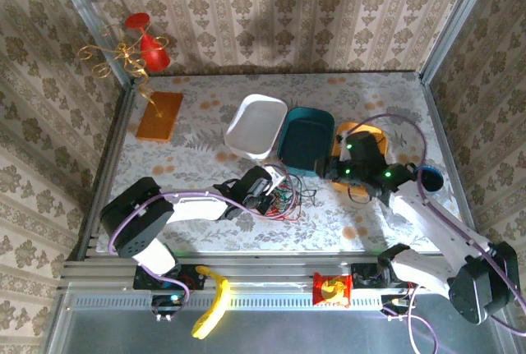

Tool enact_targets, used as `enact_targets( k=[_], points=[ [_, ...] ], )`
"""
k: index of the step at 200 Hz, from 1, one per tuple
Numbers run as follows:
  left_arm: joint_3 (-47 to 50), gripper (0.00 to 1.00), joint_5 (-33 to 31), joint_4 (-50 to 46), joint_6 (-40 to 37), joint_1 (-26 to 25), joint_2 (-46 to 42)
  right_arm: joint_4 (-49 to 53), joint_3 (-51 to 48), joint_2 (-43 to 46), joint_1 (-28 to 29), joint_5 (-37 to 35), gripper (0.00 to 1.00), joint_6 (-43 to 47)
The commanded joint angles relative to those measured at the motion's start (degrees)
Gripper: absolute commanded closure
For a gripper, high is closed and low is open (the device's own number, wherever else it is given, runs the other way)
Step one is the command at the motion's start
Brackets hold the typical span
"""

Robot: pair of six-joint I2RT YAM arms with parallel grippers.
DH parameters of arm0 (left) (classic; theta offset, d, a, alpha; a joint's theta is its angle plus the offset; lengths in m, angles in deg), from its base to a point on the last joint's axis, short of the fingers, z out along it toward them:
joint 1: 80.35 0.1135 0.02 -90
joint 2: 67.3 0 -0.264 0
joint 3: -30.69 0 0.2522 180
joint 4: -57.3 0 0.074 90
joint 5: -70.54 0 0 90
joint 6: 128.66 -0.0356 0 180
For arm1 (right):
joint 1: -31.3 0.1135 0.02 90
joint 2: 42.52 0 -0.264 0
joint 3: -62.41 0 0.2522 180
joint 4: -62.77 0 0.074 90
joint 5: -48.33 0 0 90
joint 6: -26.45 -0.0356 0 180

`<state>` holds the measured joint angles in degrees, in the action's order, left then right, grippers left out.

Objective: Untangle the cables

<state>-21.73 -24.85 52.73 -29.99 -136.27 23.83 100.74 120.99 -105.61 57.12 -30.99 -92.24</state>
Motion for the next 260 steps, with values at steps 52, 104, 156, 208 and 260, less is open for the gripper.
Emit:
enact_targets(
  k=[52, 104, 156, 208, 260],
  points=[
    [-1.51, 1.0, -0.23, -1.28, 0.3, -0.61, 1.24, 6.18, 2.11, -4.89, 10.15, -1.86, 0.47, 10.24],
    [-1.42, 1.0, 0.03, -1.5, -0.01, -0.64, 0.89, 8.83, 6.76, -10.63, 12.73, -4.61, 0.46, 14.65],
    [-1.69, 1.0, -0.02, -1.87, -0.02, -0.65, 0.89, 10.84, 10.71, -16.23, 15.43, -5.96, 0.46, 17.35],
    [-1.6, 1.0, -0.23, -2.12, -0.4, -0.61, 0.75, 10.52, 6.6, -15.98, 15.63, -9.57, 0.52, 14.88],
    [-1.34, 1.0, -0.39, -1.78, -0.57, -0.59, 0.98, 9.56, 3.49, -12.18, 14.23, -12.63, 0.94, 11.12]
  ],
)
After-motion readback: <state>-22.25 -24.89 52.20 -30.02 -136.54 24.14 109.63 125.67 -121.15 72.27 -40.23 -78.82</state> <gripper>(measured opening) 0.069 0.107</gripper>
